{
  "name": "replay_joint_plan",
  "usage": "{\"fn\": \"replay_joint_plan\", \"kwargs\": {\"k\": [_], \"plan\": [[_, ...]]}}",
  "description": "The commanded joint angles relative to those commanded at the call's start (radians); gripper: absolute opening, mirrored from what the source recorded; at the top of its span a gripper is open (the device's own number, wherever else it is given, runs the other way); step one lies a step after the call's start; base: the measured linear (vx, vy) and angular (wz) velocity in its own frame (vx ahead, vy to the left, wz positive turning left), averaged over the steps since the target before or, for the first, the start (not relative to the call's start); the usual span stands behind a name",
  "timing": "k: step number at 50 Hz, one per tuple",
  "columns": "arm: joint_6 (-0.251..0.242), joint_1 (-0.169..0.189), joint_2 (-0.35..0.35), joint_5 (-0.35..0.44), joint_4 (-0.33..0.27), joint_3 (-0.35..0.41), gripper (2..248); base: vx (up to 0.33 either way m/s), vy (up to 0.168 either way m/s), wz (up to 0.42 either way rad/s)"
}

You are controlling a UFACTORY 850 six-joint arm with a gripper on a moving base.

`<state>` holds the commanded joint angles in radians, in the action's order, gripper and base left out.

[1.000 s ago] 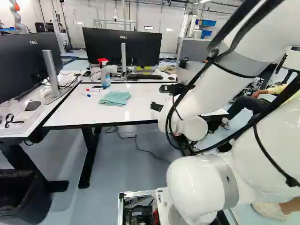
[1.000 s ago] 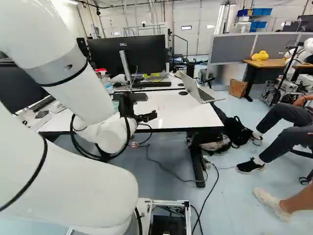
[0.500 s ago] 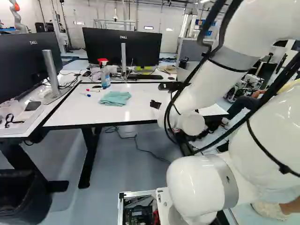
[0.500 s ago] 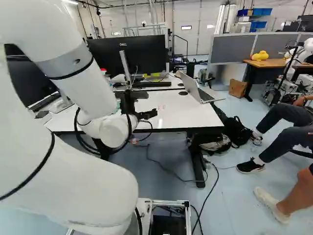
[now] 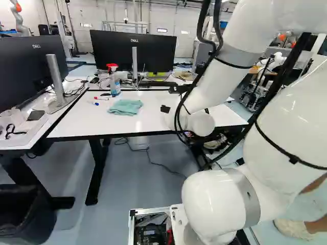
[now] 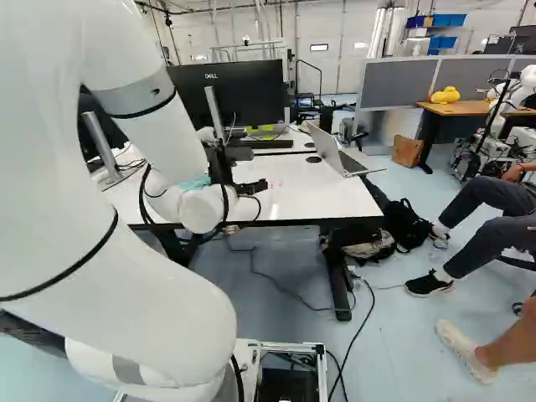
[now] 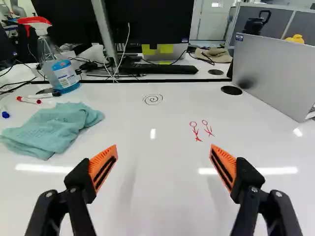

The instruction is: Clean the table with the green towel

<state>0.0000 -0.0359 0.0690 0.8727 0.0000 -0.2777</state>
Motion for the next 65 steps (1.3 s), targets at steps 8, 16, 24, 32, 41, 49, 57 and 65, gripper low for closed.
{"fn": "replay_joint_plan", "kwargs": {"k": [8,16,24,32,41,49,57,65], "plan": [[0.0,-0.022,-0.034,0.0,0.0,-0.034,247,0.0,0.0,0.0],[0.0,-0.045,-0.066,0.0,0.0,-0.066,247,0.0,0.0,0.0],[0.0,-0.07,-0.091,0.0,0.0,-0.096,247,0.0,0.0,0.0],[0.0,-0.094,-0.102,0.0,0.0,-0.125,247,0.0,0.0,0.0],[0.0,-0.12,-0.112,0.0,0.0,-0.158,247,0.0,0.0,0.0],[0.0,-0.142,-0.122,0.0,0.0,-0.189,247,0.0,0.0,0.0],[0.0,-0.163,-0.133,0.0,0.0,-0.222,247,0.0,0.0,0.0],[0.0,-0.184,-0.147,-0.003,0.0,-0.256,247,0.0,0.0,0.0]]}}
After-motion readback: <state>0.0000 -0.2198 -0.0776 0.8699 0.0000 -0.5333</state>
